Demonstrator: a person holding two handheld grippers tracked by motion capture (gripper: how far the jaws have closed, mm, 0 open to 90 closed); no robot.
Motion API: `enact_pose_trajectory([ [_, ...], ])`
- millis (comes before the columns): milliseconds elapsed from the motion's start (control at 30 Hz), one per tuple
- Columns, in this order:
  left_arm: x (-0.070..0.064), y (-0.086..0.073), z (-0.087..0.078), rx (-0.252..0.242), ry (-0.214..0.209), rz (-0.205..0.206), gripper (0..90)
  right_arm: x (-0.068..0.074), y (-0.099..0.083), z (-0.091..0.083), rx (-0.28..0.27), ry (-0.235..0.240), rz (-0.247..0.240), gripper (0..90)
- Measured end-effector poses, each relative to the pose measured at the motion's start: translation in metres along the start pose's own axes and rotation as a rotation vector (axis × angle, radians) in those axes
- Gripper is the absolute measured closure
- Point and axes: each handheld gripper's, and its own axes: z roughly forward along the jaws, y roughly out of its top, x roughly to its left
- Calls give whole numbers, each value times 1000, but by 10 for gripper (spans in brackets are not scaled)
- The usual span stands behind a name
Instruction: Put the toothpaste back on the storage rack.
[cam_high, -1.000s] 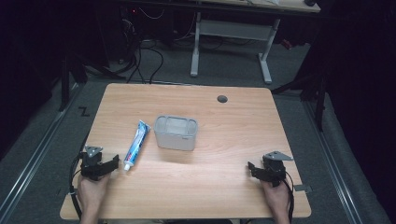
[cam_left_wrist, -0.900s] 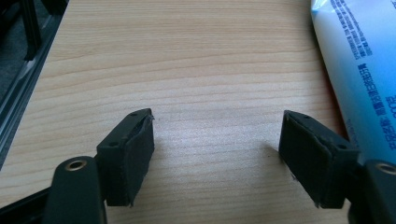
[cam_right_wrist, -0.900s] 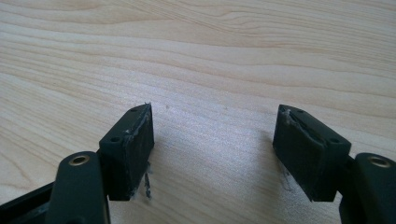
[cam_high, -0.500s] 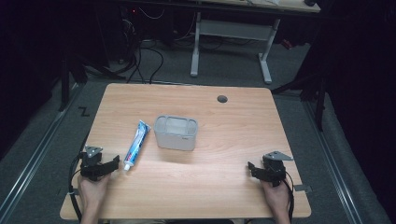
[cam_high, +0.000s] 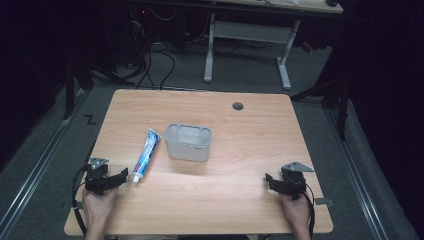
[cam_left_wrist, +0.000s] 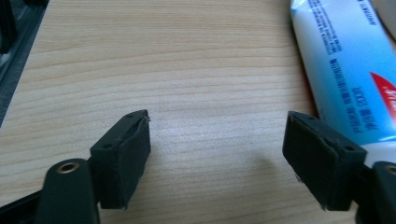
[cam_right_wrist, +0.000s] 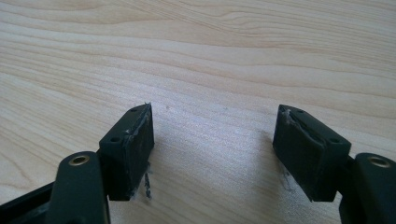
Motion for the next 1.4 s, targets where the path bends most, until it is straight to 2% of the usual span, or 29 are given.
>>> enact_pose_trajectory([
  [133,0,0,-7,-17,-12,-8,256,0,0,0,0,0,3,292],
  [300,-2,1,-15,-20,-10,12,270,0,0,0,-1,0,1,292],
  [433,-4,3,-21,-33,-28,14,275,0,0,0,-2,1,1,292],
  [467,-6,3,-24,-38,-35,24,275,0,0,0,-2,1,1,292],
  [600,-8,2,-29,-17,-54,38,300,0,0,0,-3,1,0,292],
  [700,-9,2,-34,-21,-66,41,304,0,0,0,-2,1,0,291],
  [933,-12,-1,-42,-48,-64,40,302,0,0,0,-1,1,0,292],
  [1000,-15,-2,-44,-55,-68,43,302,0,0,0,-2,1,-1,291],
  [1100,-22,-2,-49,-64,-73,72,302,0,0,0,0,2,-1,291],
  [1233,-29,0,-50,-59,-101,85,293,0,0,0,-1,1,-2,291],
  [1400,-36,2,-49,-63,-111,94,275,0,0,0,-1,1,-3,291],
])
